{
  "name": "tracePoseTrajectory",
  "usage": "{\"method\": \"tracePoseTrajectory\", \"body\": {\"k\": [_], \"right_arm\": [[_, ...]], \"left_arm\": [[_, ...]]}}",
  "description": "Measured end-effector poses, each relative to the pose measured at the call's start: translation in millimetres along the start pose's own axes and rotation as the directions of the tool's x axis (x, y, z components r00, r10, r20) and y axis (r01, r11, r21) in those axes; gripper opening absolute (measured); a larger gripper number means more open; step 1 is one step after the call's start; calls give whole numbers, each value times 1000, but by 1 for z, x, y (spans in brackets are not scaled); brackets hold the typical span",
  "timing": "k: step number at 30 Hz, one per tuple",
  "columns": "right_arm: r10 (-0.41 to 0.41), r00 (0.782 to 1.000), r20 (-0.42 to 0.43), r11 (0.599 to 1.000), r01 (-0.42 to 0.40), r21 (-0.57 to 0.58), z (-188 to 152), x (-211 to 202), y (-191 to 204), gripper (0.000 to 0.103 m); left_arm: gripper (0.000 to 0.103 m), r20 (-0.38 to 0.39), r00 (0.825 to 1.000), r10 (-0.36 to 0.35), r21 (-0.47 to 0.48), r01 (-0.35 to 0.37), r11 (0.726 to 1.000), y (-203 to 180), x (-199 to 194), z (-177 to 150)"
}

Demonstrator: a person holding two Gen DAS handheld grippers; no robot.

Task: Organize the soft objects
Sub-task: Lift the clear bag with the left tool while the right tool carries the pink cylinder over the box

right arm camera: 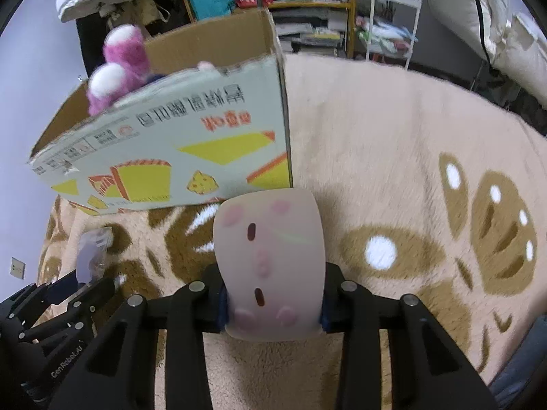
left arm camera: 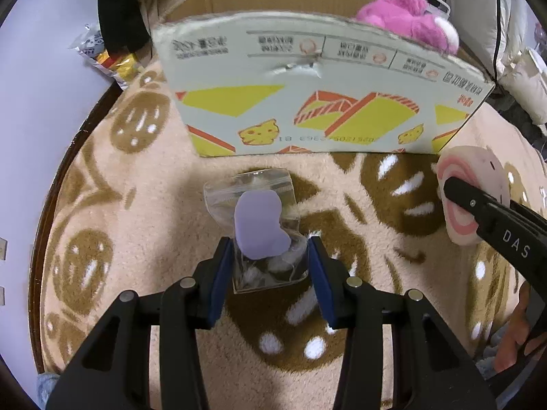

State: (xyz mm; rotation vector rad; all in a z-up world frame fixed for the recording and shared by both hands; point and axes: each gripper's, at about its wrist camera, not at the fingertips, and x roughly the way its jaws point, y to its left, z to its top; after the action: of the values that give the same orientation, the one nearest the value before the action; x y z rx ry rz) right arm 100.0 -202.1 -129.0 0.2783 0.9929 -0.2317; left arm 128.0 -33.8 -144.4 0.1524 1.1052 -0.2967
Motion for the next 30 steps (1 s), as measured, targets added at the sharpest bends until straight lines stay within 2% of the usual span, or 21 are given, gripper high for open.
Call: {"method": "tracePoseTrajectory", "body": {"k": [6,13,18,21,27,30], "right_arm": [[15,992,126,1000,-12,-25,5,-30,6,34],[36,958,285,996,-11,-87,12,-74,21,32],[94,919,382,993,-57,-106,20,-107,27,32],[124,895,429,990,-81,-117,24,-122,31,32],[141,870,472,987,-89,-130,42,-133,34,32],[131,856,501,986,-60,-155,56,-136,34,32]], "left_arm": [[43,70,998,4,11,-5,1000,-3,-34,-7],[43,189,982,27,37,-35,999,-20,-79,-10],[43,279,958,60,39,-74,997,-16,-101,-4],[43,329,943,50,50,-71,996,-12,-112,2],[43,437,898,57,77,-100,992,-15,-137,15],[43,451,891,44,56,-77,995,-11,-141,24]]}}
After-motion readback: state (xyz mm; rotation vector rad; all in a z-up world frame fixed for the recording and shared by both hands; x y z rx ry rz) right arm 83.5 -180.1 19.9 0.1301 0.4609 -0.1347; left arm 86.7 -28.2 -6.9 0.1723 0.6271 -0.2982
